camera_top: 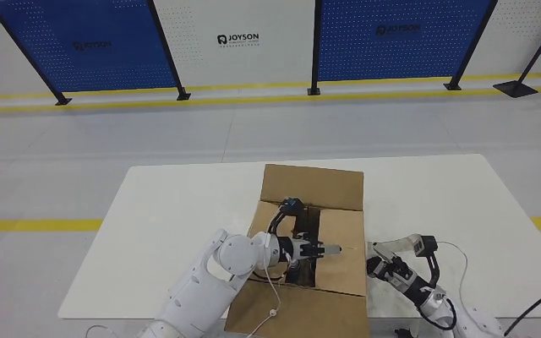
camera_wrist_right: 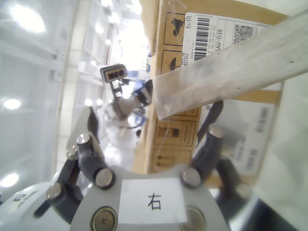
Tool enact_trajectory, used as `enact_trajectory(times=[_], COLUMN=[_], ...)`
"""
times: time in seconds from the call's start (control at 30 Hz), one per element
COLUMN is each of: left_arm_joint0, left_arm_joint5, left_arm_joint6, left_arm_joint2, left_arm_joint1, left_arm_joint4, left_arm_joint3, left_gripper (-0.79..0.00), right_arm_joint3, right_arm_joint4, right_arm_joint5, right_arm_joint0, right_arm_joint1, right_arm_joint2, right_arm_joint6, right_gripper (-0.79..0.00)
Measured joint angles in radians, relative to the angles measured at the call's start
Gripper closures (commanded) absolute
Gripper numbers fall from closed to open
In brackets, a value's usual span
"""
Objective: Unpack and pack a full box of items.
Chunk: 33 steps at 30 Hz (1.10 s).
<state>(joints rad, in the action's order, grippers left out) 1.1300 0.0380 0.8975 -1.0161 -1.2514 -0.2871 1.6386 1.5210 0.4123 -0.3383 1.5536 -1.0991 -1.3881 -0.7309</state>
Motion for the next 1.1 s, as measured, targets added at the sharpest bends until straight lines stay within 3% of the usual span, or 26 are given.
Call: enact_trajectory(times=[0.3, 0.63, 1.1], left_arm_joint0=[0.014, 0.019, 0.01], left_arm_joint5=[0.018, 0.042, 0.034], left_arm_joint6=[0.001, 0.02, -0.017], left_arm_joint2=[0.014, 0.047, 0.022], left_arm_joint1=[0.0, -0.001, 0.003], left_arm_joint4=[0.035, 0.076, 0.115], left_arm_joint3=[0.039, 0.097, 0.072], left_gripper=[-0.785, -0.785, -0.785], right_arm_joint3=[-0.062, -0.082, 0.023], right_arm_joint4=[0.018, 0.049, 0.047], right_arm_joint5=[-0.02, -0.038, 0.008], right_arm_joint0=[-0.067, -0.074, -0.035], right_arm_joint1=[-0.009, -0.01, 0.004], right_arm_joint2=[0.048, 0.043, -0.021], right_arm_joint6=[-0.038, -0.068, -0.083], right_gripper=[-0.785, -0.785, -0.785])
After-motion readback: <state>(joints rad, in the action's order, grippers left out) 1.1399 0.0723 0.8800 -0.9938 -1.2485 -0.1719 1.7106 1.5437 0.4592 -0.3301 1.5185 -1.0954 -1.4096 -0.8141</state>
